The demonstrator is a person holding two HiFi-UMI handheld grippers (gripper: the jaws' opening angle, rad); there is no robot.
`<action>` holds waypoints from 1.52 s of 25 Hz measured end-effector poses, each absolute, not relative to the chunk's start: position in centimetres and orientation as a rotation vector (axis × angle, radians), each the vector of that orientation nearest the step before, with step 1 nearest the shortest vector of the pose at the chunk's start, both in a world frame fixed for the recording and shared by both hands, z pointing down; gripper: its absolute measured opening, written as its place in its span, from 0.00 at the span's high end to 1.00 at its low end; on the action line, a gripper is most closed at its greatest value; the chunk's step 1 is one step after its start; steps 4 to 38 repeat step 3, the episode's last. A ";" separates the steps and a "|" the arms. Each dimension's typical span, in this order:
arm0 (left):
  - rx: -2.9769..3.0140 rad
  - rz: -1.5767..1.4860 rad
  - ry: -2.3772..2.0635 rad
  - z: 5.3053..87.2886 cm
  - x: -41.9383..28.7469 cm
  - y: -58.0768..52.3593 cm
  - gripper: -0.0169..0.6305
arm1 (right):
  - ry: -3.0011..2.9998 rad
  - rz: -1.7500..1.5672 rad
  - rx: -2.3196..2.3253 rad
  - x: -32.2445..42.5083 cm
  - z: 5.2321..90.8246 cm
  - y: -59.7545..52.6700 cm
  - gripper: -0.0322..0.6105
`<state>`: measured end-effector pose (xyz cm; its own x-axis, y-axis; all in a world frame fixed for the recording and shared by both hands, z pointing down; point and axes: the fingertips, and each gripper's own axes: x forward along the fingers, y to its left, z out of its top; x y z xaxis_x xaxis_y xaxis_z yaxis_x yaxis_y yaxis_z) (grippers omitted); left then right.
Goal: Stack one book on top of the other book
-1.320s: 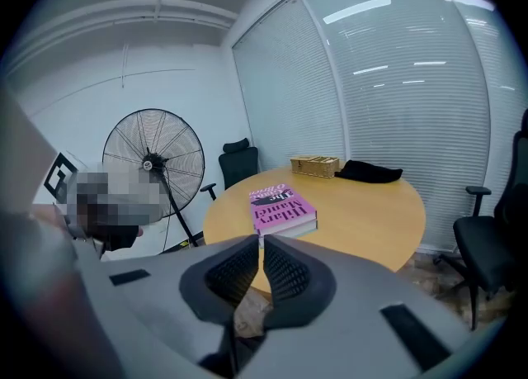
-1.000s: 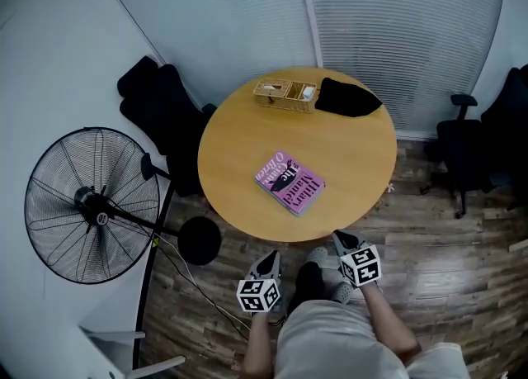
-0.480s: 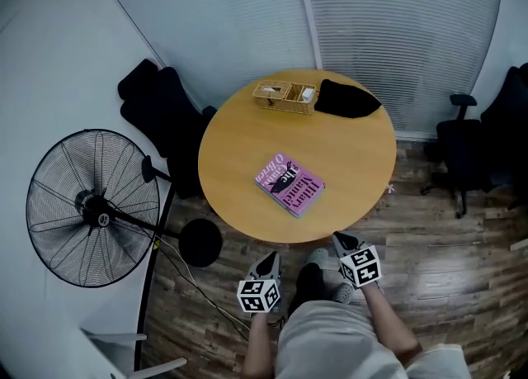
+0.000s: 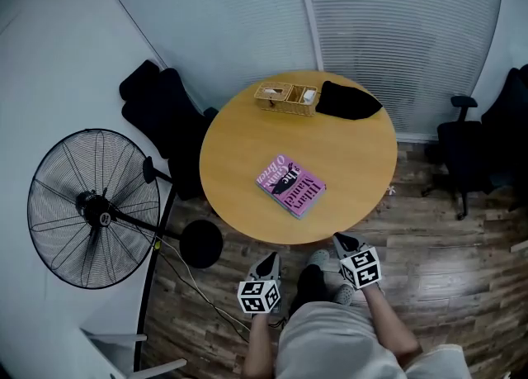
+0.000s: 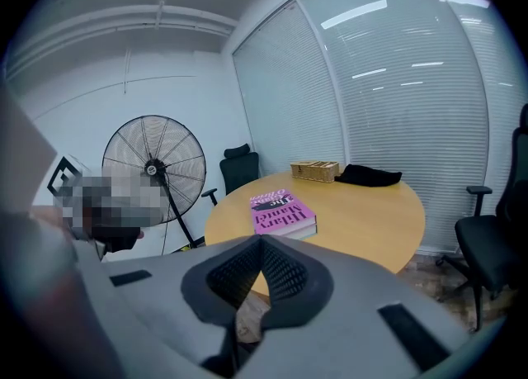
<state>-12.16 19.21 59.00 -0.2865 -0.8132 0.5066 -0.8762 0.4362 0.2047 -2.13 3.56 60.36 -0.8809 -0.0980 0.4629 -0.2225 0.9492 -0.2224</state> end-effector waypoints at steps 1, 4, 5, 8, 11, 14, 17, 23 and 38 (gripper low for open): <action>1.416 0.143 -2.149 58.9 -12.2 19.2 0.93 | -2.643 0.375 0.230 -2.1 60.4 3.6 0.92; 1.412 0.124 -2.157 58.7 -12.3 19.2 0.93 | -2.643 0.378 0.230 -2.1 60.4 3.5 0.92; 1.412 0.124 -2.157 58.7 -12.3 19.2 0.93 | -2.643 0.378 0.230 -2.1 60.4 3.5 0.92; 1.412 0.124 -2.157 58.7 -12.3 19.2 0.93 | -2.643 0.378 0.230 -2.1 60.4 3.5 0.92; 1.412 0.124 -2.157 58.7 -12.3 19.2 0.93 | -2.643 0.378 0.230 -2.1 60.4 3.5 0.92; 1.412 0.124 -2.157 58.7 -12.3 19.2 0.93 | -2.643 0.378 0.230 -2.1 60.4 3.5 0.92; 1.412 0.124 -2.157 58.7 -12.3 19.2 0.93 | -2.643 0.378 0.230 -2.1 60.4 3.5 0.92; 1.412 0.124 -2.157 58.7 -12.3 19.2 0.93 | -2.643 0.378 0.230 -2.1 60.4 3.5 0.92; 1.412 0.124 -2.157 58.7 -12.3 19.2 0.93 | -2.643 0.378 0.230 -2.1 60.4 3.5 0.92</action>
